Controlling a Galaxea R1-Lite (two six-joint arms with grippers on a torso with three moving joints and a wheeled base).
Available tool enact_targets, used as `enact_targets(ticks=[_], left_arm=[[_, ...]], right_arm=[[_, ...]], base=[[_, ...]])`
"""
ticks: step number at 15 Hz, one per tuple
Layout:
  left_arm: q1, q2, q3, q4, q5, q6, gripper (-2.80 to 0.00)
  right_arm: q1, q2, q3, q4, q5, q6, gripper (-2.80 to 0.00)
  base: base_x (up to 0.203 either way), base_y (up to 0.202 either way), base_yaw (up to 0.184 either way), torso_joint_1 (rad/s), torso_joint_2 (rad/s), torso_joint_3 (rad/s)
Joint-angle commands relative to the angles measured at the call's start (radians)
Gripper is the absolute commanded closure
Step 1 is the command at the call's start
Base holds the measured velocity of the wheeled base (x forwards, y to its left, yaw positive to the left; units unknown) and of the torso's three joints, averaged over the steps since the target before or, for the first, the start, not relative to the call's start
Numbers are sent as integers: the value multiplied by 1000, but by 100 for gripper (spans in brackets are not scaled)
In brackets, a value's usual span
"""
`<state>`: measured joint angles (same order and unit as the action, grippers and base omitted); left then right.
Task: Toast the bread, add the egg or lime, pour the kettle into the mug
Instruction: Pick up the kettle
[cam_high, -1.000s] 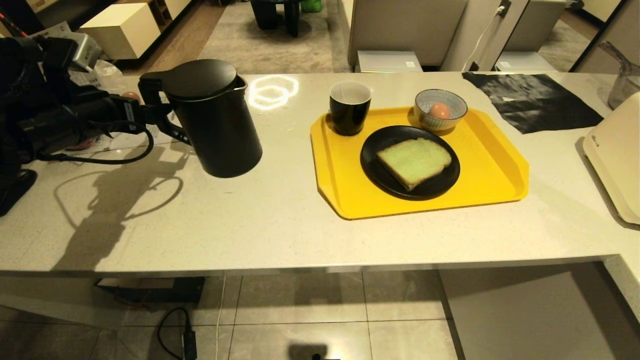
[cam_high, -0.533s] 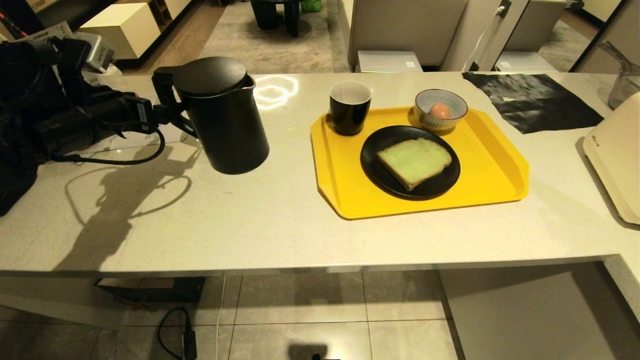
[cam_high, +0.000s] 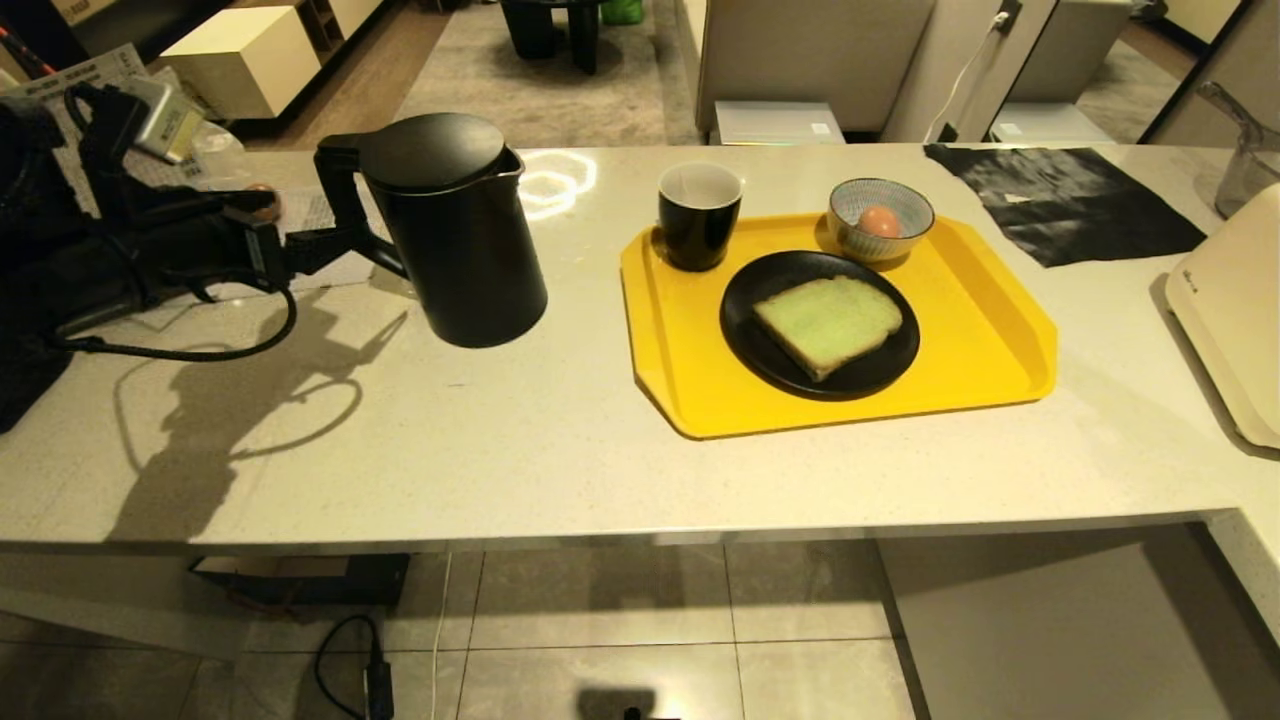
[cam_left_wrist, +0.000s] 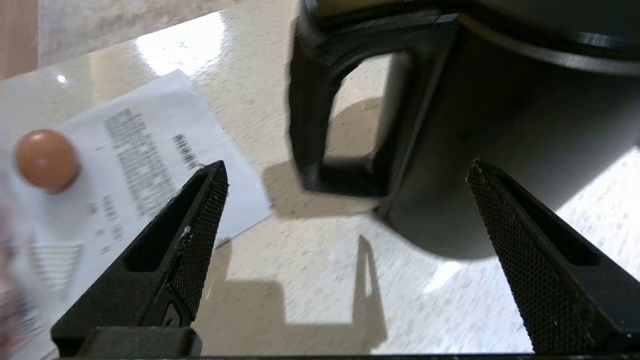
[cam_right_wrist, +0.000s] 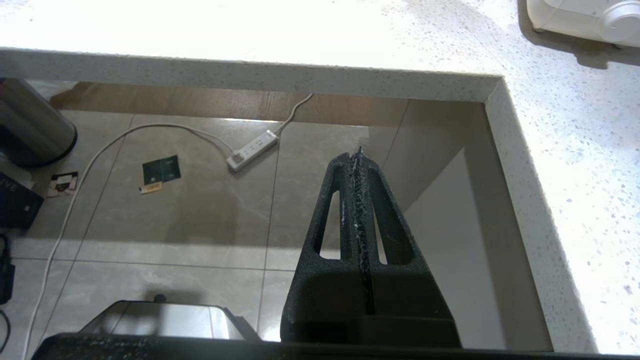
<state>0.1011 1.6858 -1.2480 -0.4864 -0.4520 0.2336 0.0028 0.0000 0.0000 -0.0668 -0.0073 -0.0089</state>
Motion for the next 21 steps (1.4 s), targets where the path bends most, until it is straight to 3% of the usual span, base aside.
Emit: enact_targets(ticks=[1, 4, 8, 12, 21], left_arm=[[58, -39, 22, 0, -37, 15, -280], [115, -37, 23, 0, -57, 60, -280], [136, 24, -61, 2, -99, 58, -280], [108, 95, -164, 53, -103, 41, -280], [46, 141, -231, 49, -103, -13, -280]], right_arm=[[0, 2, 28, -1, 0, 0, 0], [0, 2, 28, -1, 0, 0, 0], [0, 2, 28, -1, 0, 0, 0], [0, 2, 28, -1, 0, 0, 0], [0, 2, 28, -1, 0, 0, 0]], base=[[0, 0, 0, 0, 0, 0], [0, 0, 0, 0, 0, 0], [0, 0, 0, 0, 0, 0], [0, 0, 0, 0, 0, 0], [0, 0, 0, 0, 0, 0]])
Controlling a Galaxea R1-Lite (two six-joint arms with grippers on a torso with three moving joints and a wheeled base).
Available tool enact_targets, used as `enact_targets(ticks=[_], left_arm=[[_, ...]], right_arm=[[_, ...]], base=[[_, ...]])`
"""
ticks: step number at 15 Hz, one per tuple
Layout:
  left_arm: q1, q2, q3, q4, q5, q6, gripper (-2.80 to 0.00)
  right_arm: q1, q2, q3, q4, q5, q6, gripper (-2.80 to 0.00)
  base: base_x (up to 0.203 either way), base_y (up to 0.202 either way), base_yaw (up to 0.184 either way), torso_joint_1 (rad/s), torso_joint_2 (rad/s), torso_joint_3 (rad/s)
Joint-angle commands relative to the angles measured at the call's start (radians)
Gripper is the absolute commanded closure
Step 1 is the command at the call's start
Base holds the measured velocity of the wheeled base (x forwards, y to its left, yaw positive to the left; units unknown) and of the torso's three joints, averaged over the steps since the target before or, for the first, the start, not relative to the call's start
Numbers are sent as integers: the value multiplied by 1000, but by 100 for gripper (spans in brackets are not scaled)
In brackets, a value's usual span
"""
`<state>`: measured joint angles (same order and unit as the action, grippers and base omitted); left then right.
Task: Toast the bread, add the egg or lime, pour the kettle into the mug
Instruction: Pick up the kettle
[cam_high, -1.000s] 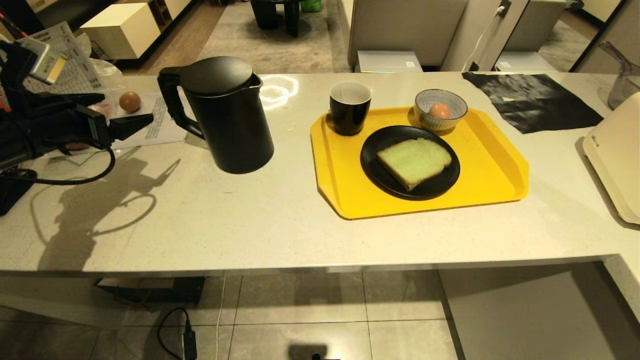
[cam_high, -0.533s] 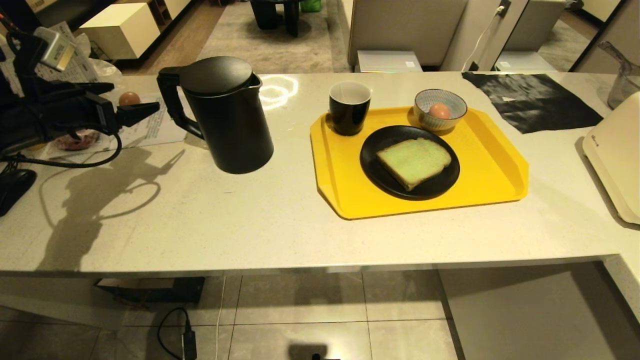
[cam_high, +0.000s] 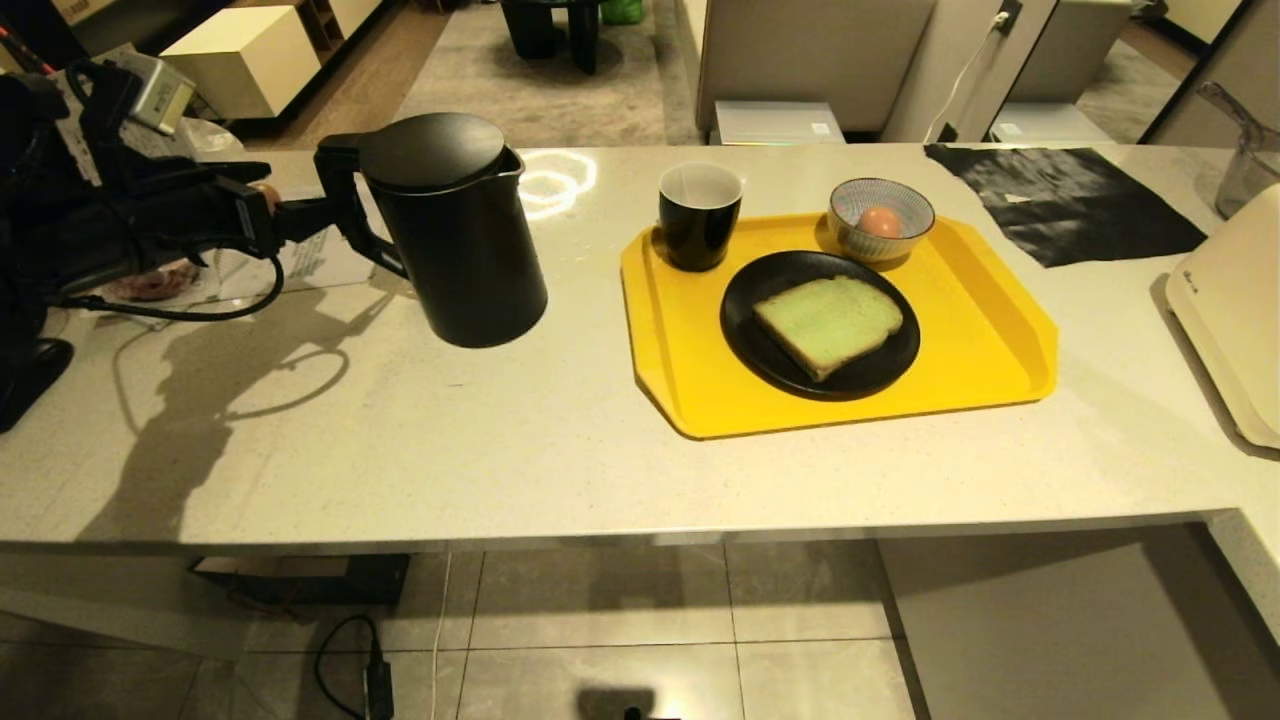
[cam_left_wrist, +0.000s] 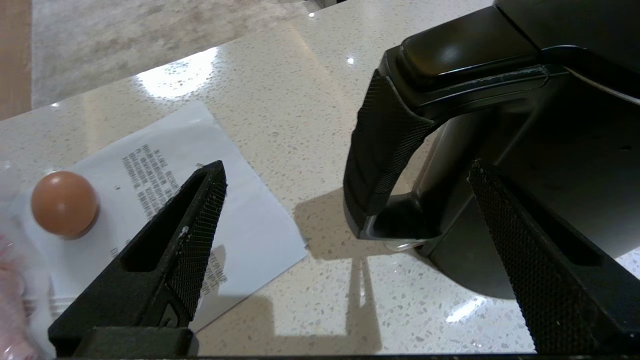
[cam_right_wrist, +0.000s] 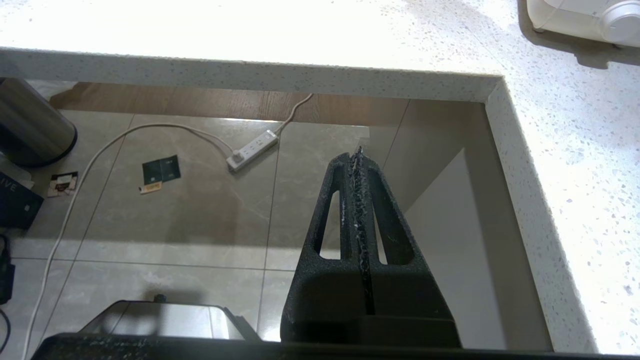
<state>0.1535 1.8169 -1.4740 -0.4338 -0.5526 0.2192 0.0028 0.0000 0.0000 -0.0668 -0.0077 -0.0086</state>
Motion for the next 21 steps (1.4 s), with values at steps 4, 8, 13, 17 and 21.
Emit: enact_targets(ticks=[4, 8, 13, 17, 21], left_arm=[[-13, 25, -21, -33, -3, 2, -280], [-23, 67, -70, -60, 0, 5, -280], [-27, 125, -126, -62, -1, 17, -280], [-46, 170, -181, -63, 0, 16, -280], [-74, 196, -231, -63, -1, 15, -280]], right_arm=[[0, 2, 28, -1, 0, -1, 0], [0, 2, 28, -1, 0, -1, 0], [0, 2, 28, -1, 0, -1, 0], [0, 2, 28, -1, 0, -1, 0], [0, 2, 28, -1, 0, -1, 0]], base=[[0, 0, 0, 0, 0, 0], [0, 0, 0, 0, 0, 0], [0, 0, 0, 0, 0, 0], [0, 0, 0, 0, 0, 0], [0, 0, 0, 0, 0, 0]])
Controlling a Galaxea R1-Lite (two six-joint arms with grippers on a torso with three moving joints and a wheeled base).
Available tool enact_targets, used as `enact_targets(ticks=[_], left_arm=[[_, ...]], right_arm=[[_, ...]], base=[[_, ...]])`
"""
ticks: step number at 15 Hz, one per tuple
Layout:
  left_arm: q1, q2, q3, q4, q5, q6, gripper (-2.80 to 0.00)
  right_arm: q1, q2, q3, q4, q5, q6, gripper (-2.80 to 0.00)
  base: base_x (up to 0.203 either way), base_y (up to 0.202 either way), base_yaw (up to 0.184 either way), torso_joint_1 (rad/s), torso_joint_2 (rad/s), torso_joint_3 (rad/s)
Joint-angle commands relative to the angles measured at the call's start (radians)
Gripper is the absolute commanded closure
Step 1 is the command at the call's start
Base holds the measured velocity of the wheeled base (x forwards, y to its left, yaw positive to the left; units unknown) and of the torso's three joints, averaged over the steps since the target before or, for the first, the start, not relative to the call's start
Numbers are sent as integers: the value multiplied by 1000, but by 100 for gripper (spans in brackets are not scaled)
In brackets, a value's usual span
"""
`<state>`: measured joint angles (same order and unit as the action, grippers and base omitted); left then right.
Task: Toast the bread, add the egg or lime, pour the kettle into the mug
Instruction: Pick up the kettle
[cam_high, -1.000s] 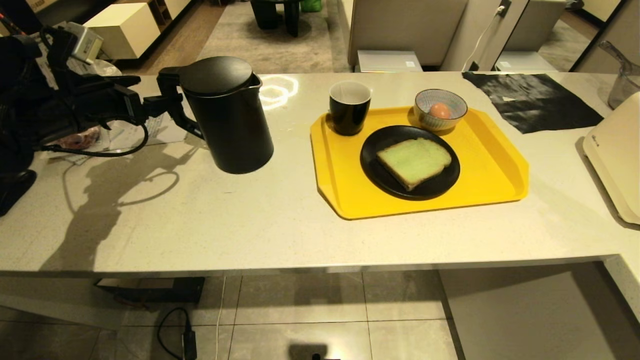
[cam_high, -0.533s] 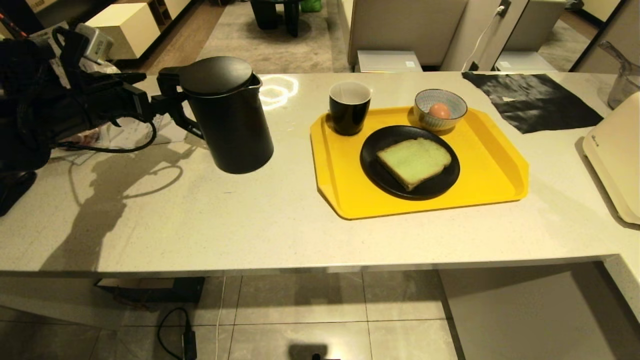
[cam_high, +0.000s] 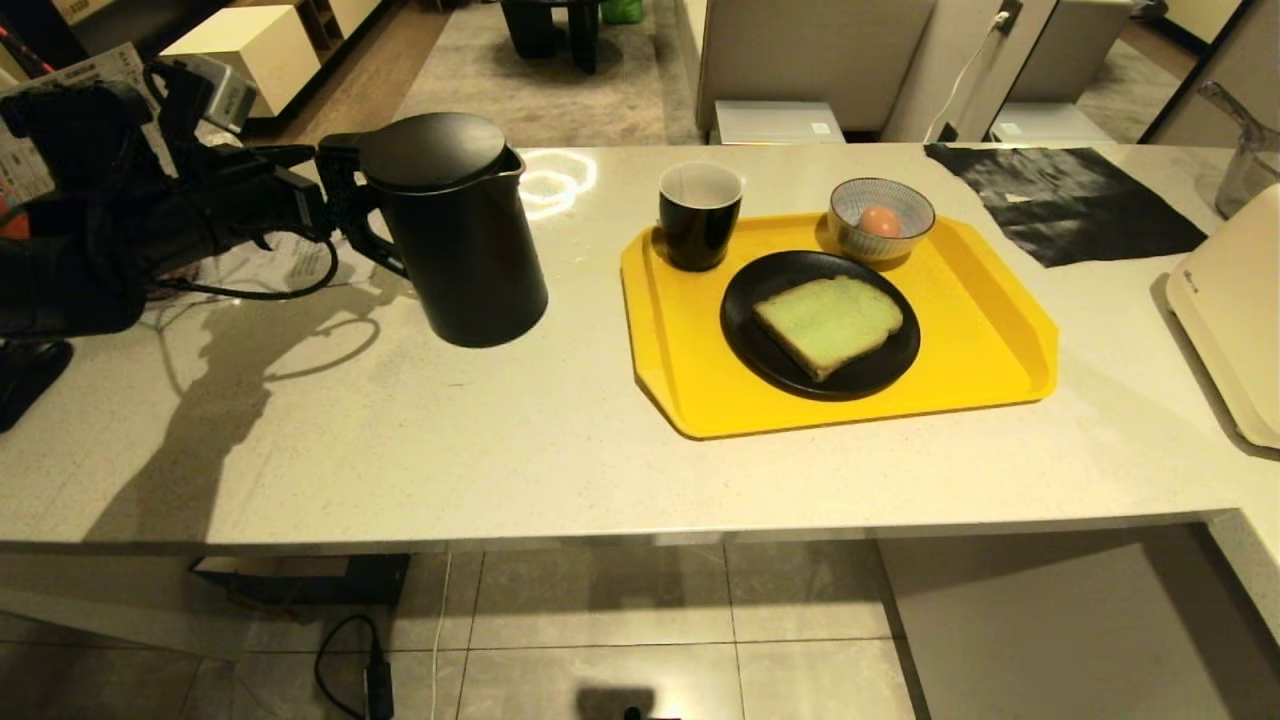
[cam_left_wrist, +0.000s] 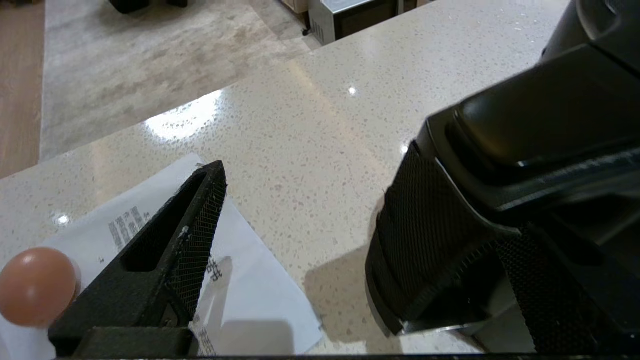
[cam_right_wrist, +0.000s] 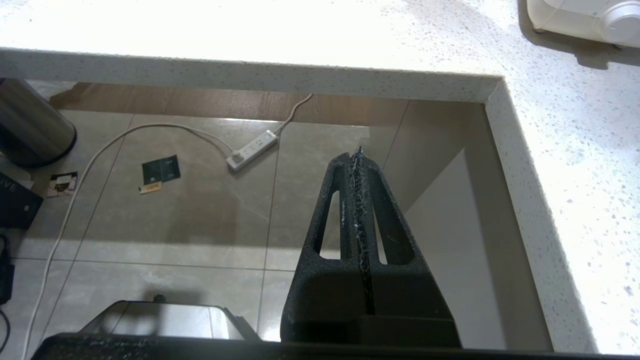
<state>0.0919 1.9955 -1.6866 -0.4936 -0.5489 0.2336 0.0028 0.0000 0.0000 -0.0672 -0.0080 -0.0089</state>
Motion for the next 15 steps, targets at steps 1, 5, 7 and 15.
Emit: enact_targets(ticks=[1, 5, 7, 15], left_arm=[[-17, 20, -24, -3, -4, 3, -280], [-41, 19, -28, -22, -2, 3, 0], [-52, 16, -28, -22, 0, 3, 0], [-54, -7, -19, -19, 88, -32, 0]], right_arm=[[0, 2, 28, 0, 0, 0, 0], [0, 2, 28, 0, 0, 0, 0], [0, 2, 28, 0, 0, 0, 0], [0, 2, 28, 0, 0, 0, 0]], base=[[0, 0, 0, 0, 0, 0], [0, 0, 0, 0, 0, 0], [0, 0, 0, 0, 0, 0], [0, 0, 0, 0, 0, 0]])
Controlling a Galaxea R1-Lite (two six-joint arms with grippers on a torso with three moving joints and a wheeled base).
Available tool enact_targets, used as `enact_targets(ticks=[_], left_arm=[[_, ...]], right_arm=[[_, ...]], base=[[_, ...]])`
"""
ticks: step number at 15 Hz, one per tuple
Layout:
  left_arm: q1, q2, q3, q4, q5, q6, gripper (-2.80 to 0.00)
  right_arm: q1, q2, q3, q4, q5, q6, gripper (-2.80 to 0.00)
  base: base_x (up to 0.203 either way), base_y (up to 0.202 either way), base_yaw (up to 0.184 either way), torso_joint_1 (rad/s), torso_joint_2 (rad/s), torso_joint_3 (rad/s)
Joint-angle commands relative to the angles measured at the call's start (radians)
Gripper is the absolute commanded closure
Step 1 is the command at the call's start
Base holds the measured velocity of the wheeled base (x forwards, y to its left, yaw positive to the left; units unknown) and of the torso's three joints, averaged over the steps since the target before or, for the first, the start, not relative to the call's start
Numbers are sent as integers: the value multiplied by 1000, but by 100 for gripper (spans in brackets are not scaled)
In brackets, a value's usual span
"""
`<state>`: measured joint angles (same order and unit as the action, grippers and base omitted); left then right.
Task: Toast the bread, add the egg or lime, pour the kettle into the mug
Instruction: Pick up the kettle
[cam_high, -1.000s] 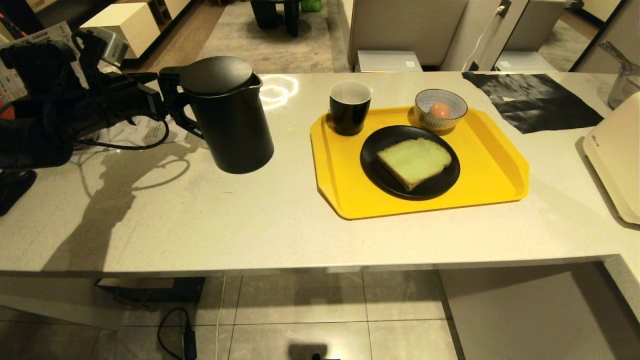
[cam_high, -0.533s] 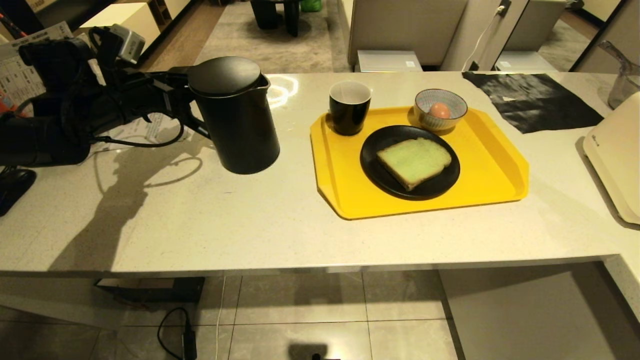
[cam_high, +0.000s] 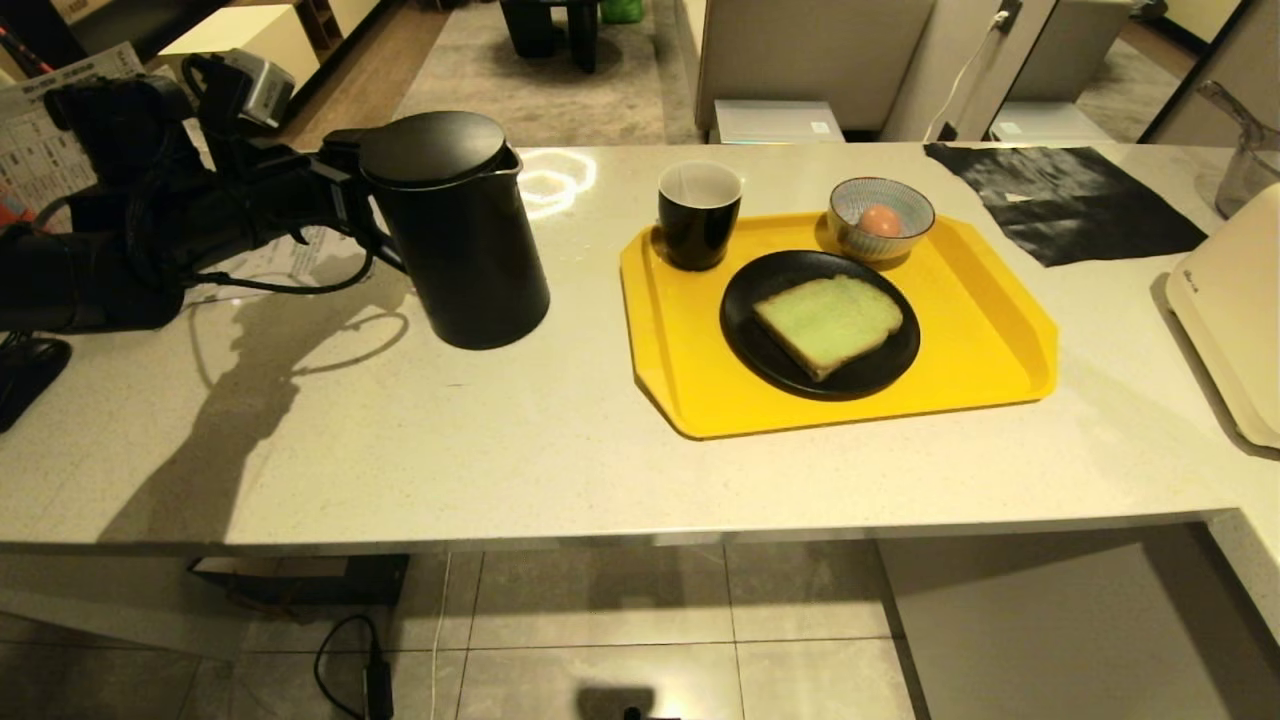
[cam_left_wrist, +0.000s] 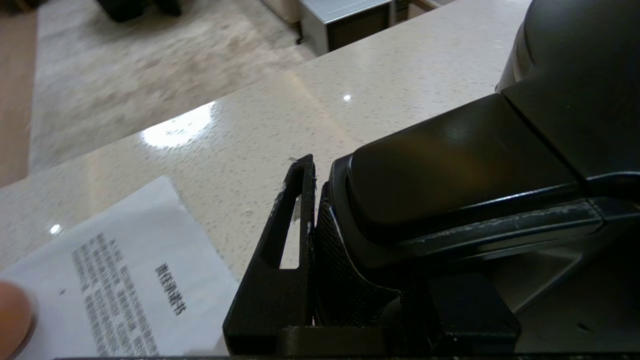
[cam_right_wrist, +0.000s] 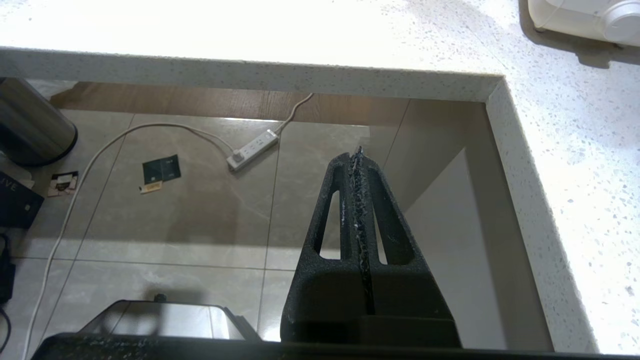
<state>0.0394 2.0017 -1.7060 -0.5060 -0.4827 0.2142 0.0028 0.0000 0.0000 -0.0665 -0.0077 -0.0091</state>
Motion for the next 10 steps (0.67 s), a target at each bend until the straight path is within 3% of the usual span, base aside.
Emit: enact_targets(ticks=[1, 4, 10], left_arm=[[-4, -18, -4, -6, 49, -42, 0], [-32, -33, -29, -8, 130, -66, 0], [-133, 45, -238, 7, 221, -48, 0]], right_arm=[[0, 2, 28, -1, 0, 0, 0], [0, 2, 28, -1, 0, 0, 0], [0, 2, 28, -1, 0, 0, 0]], base=[[0, 0, 0, 0, 0, 0], [0, 0, 0, 0, 0, 0], [0, 0, 0, 0, 0, 0]])
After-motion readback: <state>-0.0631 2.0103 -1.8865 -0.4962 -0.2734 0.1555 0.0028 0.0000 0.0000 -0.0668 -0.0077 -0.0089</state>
